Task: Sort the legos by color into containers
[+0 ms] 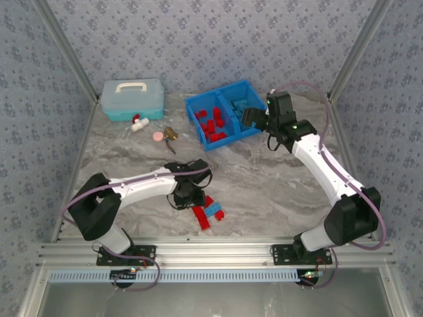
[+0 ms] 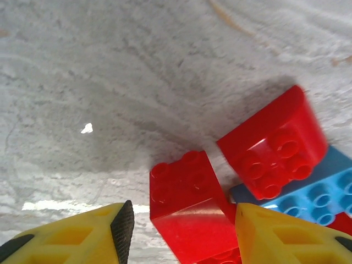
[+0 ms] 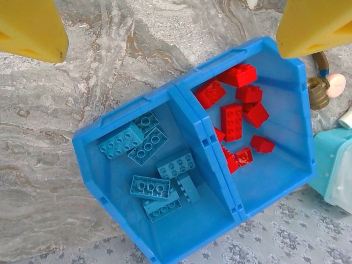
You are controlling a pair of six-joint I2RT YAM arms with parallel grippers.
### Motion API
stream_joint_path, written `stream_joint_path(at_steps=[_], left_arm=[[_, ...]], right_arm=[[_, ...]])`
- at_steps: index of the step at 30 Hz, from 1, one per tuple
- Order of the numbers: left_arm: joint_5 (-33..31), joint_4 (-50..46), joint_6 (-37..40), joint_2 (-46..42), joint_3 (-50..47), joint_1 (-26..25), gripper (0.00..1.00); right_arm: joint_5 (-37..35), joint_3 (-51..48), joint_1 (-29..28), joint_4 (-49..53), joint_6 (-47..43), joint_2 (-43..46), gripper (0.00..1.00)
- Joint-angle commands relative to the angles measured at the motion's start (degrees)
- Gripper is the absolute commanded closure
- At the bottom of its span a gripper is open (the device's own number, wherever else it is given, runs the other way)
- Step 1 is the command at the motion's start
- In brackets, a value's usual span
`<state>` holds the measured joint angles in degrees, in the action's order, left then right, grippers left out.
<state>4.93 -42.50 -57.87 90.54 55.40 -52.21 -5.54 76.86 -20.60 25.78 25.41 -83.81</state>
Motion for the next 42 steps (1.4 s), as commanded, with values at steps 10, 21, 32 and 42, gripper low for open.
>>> stream_joint_path(at_steps=[10, 21, 32, 42], left_arm=[[0.94, -1.89, -1.11, 3.67, -1.72, -0.89, 0.48], [-14.80, -9.56, 9.10, -0.78, 12.61, 0.95, 0.71], [-22.02, 2.57, 26.67, 16.06, 44.88, 13.08, 0.72], [-28.21, 0.37, 28.56, 44.91, 82.69, 20.15, 0.72]], right_arm=[[-0.07, 1.80, -0.17, 0.22, -0.30, -0.58, 0.01], [0.13, -0.73, -0.98, 0.85, 0.10, 5.06, 0.00], [5.24, -6.05, -4.70, 0.64, -2.49, 12.53, 0.00], [1.66, -10.57, -5.72, 3.81, -1.76, 18.83, 0.00]])
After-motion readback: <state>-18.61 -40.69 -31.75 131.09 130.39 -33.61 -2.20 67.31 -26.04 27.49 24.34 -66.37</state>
